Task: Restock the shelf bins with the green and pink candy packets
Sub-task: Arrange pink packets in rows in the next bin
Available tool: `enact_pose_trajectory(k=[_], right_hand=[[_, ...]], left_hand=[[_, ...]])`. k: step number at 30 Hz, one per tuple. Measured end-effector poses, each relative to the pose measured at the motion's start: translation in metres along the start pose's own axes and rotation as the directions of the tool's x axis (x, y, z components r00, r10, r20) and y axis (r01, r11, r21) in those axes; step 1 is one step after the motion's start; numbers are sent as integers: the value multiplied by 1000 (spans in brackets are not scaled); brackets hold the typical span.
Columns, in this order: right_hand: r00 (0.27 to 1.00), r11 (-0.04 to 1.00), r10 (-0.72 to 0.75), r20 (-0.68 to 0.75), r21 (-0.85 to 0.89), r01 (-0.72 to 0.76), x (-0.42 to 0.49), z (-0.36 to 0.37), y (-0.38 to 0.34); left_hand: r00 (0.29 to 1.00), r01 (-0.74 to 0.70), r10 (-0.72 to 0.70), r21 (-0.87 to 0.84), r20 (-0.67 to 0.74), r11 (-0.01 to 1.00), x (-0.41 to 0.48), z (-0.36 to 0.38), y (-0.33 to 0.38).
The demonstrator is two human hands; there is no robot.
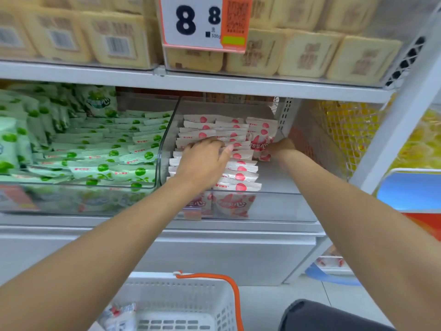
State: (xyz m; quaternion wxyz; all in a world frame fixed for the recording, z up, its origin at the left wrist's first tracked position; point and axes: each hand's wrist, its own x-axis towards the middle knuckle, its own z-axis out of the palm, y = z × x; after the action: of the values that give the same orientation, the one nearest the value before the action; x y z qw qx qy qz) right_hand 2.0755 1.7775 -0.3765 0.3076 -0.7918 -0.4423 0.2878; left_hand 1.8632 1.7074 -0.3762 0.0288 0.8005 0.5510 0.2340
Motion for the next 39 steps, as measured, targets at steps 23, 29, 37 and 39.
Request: enact_pose_trajectory(k=[23,29,37,39], right_hand=[[438,563,-156,885,-285,776,-272,112,118],[409,541,-92,908,-299,786,-276,136,138],[341,485,-47,939,-277,829,-289,155,142],[329,494,-65,942,-256,831,-292,157,141]], left_hand=[[620,357,-418,236,664,904,-272,4,-131],[403,171,-461,430,791,886,-342,42,-175],[332,-462,-170,317,928,828,-384,108,-147],[273,-526,-193,314,942,790,-386,108,-146]])
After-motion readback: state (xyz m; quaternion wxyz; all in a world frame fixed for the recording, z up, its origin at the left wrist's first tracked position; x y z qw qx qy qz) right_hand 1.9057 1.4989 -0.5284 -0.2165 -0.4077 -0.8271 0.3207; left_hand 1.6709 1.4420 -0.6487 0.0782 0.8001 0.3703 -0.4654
